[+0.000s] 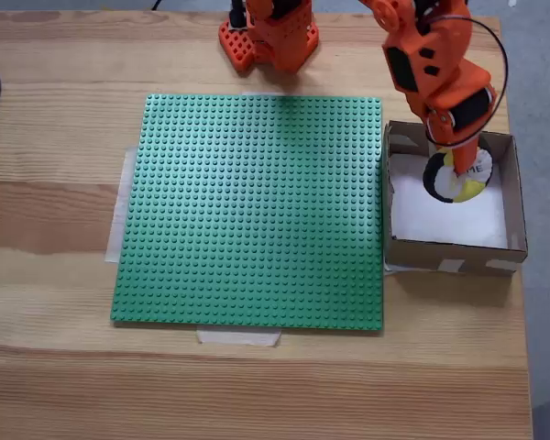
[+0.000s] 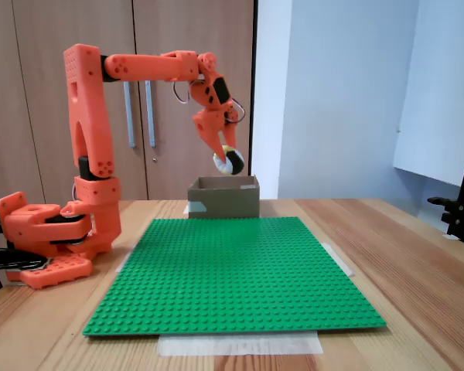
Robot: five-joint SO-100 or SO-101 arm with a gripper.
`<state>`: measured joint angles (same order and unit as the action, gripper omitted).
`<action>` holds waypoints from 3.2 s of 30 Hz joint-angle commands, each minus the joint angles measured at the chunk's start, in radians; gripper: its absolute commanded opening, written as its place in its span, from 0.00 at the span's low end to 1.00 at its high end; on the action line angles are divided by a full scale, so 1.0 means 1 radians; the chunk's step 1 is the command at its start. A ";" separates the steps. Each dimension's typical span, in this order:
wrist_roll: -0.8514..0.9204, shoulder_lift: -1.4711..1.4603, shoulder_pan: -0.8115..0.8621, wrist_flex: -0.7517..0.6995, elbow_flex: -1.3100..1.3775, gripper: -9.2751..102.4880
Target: Pick the ball and put it in the box.
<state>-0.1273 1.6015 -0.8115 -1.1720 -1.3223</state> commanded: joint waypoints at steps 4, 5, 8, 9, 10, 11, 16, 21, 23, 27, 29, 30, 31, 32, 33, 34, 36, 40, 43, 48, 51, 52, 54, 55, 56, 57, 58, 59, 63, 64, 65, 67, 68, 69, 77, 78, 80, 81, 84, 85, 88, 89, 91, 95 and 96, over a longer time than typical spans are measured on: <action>-0.026 -0.023 -0.012 -0.006 0.061 0.08; -0.028 -0.031 -0.012 -0.009 0.061 0.08; -0.032 -0.038 -0.015 -0.012 0.054 0.08; -0.034 -0.038 -0.017 -0.012 0.048 0.08; -0.032 -0.038 -0.018 -0.012 0.043 0.09; -0.029 -0.038 -0.021 -0.012 0.038 0.09; -0.021 -0.038 -0.038 -0.023 0.026 0.13; -0.018 -0.037 -0.058 -0.048 0.021 0.18; -0.023 -0.028 -0.061 -0.051 0.011 0.20; -0.028 -0.023 -0.054 -0.057 0.008 0.26; -0.023 -0.018 -0.051 -0.063 0.009 0.27; -0.021 -0.015 -0.048 -0.063 0.009 0.28; -0.021 -0.011 -0.044 -0.064 0.009 0.29; -0.020 -0.006 -0.040 -0.064 0.009 0.29; -0.015 0.000 -0.035 -0.061 0.008 0.29; -0.017 0.008 -0.029 -0.060 0.008 0.31; -0.008 0.035 -0.017 -0.038 -0.015 0.32; 0.017 0.118 0.008 0.014 -0.089 0.34; 0.035 0.187 0.021 0.049 -0.155 0.34; 0.043 0.310 0.051 0.097 -0.252 0.33; 0.048 0.393 0.081 0.126 -0.318 0.32; 0.055 0.422 0.091 0.133 -0.342 0.31; 0.069 0.480 0.118 0.152 -0.391 0.30; 0.077 0.509 0.135 0.164 -0.416 0.29; 0.086 0.540 0.152 0.175 -0.443 0.28; 0.092 0.569 0.170 0.186 -0.468 0.28; 0.097 0.598 0.189 0.198 -0.492 0.26; 0.103 0.627 0.209 0.207 -0.512 0.23; 0.115 0.709 0.299 0.235 -0.574 0.17; 0.115 0.723 0.325 0.241 -0.584 0.17; 0.117 0.738 0.353 0.247 -0.595 0.15; 0.127 0.772 0.402 0.261 -0.623 0.11; 0.129 0.790 0.428 0.268 -0.640 0.10; 0.129 0.808 0.453 0.276 -0.657 0.08; 0.161 0.922 0.612 0.319 -0.795 0.08; 0.161 0.936 0.627 0.327 -0.815 0.08; 0.172 0.963 0.649 0.339 -0.857 0.08; 0.170 0.980 0.658 0.345 -0.877 0.08; 0.176 1.034 0.670 0.365 -0.951 0.08; 0.179 1.046 0.670 0.367 -0.969 0.08; 0.183 1.092 0.672 0.374 -1.022 0.08; 0.187 1.108 0.672 0.379 -1.043 0.08; 0.196 1.146 0.675 0.397 -1.091 0.08; 0.202 1.261 0.687 0.445 -1.213 0.08; 0.207 1.293 0.689 0.456 -1.243 0.08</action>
<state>0.0690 2.8149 -0.1350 -0.7486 -2.5265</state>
